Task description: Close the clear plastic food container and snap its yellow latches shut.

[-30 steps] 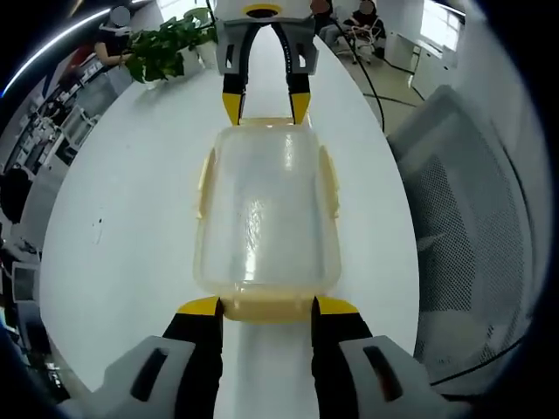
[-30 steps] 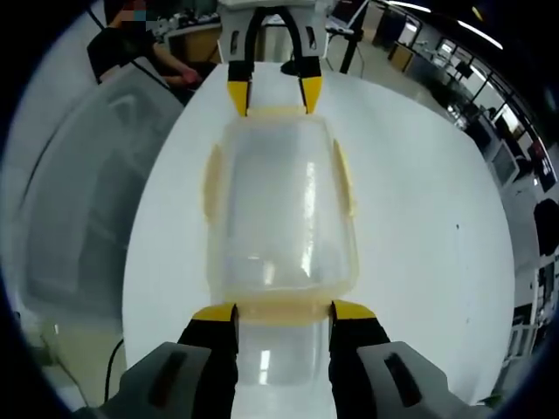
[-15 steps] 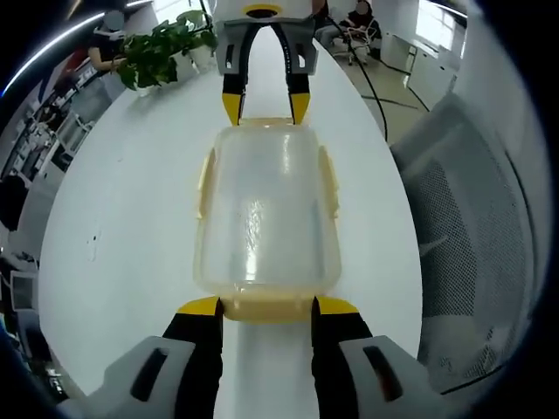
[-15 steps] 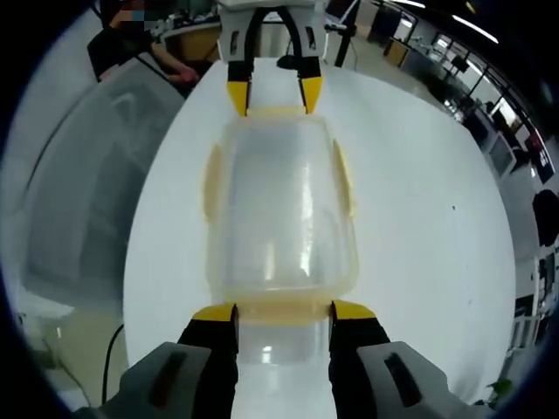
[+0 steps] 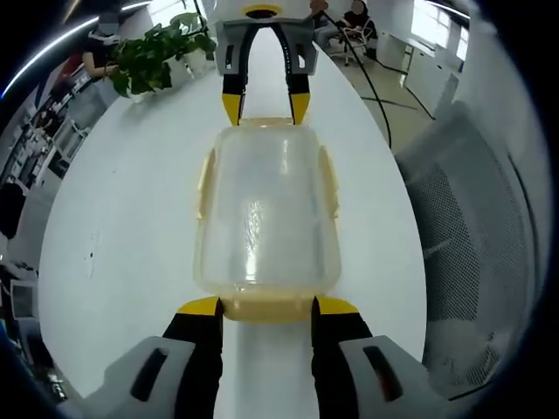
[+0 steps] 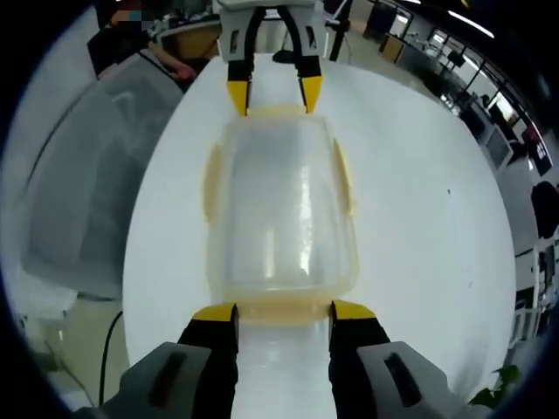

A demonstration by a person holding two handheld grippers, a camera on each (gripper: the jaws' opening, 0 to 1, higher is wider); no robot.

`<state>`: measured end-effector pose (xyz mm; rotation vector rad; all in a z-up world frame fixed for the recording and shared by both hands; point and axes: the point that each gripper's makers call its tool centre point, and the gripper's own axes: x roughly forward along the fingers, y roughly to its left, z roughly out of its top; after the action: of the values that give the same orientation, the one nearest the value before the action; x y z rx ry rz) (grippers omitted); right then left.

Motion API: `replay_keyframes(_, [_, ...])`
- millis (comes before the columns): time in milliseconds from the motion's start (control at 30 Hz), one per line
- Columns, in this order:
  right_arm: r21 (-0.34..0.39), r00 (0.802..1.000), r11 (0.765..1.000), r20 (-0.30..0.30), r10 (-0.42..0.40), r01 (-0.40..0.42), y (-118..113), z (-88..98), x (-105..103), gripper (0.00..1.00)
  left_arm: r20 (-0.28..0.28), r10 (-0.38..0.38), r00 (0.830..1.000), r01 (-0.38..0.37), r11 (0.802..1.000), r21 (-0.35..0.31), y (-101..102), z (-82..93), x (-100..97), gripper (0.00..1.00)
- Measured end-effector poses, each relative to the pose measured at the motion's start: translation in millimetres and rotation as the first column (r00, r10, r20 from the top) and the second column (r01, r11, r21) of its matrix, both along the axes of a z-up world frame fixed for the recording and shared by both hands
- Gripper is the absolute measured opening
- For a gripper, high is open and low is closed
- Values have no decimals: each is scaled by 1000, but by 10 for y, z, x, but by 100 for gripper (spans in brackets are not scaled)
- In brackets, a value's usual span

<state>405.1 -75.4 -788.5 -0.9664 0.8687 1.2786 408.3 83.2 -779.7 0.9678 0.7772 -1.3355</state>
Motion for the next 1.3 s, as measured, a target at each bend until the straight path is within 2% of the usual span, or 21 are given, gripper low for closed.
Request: replay_keyframes(1300, [-28,999,1000,-39,-1,0,-502,-44,-11,39,-32,0,999,-2,999,-38,-496,-34,-23,38])
